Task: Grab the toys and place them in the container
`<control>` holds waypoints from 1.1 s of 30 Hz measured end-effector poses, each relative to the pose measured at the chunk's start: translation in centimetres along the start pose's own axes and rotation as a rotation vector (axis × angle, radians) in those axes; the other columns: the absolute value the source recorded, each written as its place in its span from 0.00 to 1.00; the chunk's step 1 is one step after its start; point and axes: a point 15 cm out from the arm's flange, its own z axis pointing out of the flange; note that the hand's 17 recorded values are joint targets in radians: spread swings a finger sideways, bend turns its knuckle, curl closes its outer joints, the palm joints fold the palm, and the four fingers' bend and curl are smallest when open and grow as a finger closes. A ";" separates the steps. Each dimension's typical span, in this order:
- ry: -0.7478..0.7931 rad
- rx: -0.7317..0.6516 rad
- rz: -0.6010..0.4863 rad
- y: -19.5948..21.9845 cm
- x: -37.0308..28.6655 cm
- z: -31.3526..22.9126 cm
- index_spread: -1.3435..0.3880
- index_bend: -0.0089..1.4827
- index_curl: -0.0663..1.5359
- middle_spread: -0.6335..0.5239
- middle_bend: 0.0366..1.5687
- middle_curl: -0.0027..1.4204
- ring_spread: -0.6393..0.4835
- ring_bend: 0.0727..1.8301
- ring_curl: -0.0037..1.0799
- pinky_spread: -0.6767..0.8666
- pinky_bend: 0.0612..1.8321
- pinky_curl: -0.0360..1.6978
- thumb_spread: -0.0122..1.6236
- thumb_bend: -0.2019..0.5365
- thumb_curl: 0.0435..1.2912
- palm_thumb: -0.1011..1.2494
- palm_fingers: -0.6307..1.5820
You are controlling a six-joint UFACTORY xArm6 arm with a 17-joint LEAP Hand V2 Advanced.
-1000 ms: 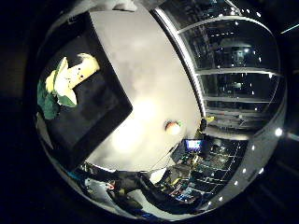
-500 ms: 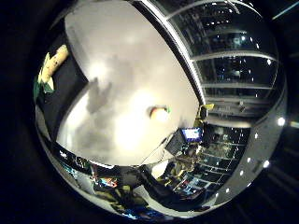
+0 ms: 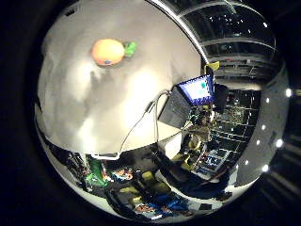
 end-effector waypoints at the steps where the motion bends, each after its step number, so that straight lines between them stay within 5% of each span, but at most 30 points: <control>1: -0.002 -0.008 0.003 -0.1 1.0 0.8 0.53 0.12 0.22 0.48 0.20 0.24 0.57 0.21 0.20 0.66 0.27 0.15 0.59 0.24 0.28 0.66 0.36; 11: -0.032 -0.065 -0.028 -1.3 3.8 6.1 0.54 0.11 0.22 0.51 0.17 0.23 0.60 0.18 0.19 0.67 0.24 0.15 0.58 0.24 0.28 0.66 0.36; 33: -0.014 -0.004 -0.160 -7.6 -1.3 10.1 0.54 0.11 0.20 0.54 0.13 0.23 0.63 0.15 0.22 0.67 0.23 0.17 0.57 0.24 0.29 0.67 0.34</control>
